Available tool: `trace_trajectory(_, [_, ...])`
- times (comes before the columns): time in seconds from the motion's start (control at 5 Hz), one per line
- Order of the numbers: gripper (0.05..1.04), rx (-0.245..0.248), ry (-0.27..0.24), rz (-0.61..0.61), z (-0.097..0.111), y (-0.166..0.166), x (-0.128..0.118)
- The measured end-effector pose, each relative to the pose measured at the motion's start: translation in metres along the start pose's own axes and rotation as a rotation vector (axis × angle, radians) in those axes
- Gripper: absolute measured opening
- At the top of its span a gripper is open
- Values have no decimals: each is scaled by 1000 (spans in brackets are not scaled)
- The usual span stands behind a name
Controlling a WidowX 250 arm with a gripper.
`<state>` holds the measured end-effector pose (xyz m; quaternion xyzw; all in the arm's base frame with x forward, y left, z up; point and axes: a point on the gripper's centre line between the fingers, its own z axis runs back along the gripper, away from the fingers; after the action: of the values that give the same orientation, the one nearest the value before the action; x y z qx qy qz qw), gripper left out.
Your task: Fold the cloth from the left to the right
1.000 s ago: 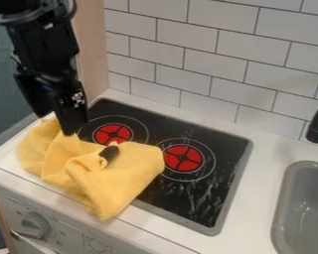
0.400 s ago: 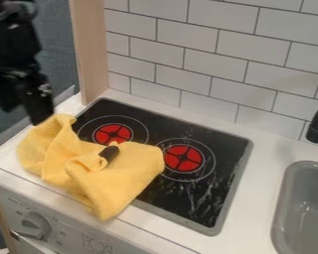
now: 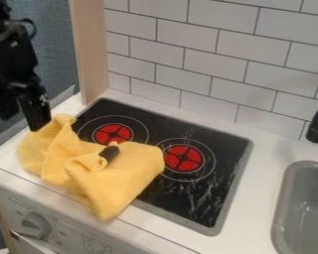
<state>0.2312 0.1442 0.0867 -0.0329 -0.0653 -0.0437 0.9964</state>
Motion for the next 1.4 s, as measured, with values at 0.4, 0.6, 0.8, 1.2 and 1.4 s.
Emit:
trace_trajectory(0.4, [1000,32,-17,69,-17,8,7])
trace_trajectory(0.6, [999,27,20,101,-33,19,11])
trace_trajectory(0.8, [1000,17,54,114,-49,27,14])
trace_trajectory(1.2, [630,-14,26,96,-61,25,21])
trace_trajectory(1.4, [337,-19,30,85,-64,23,19])
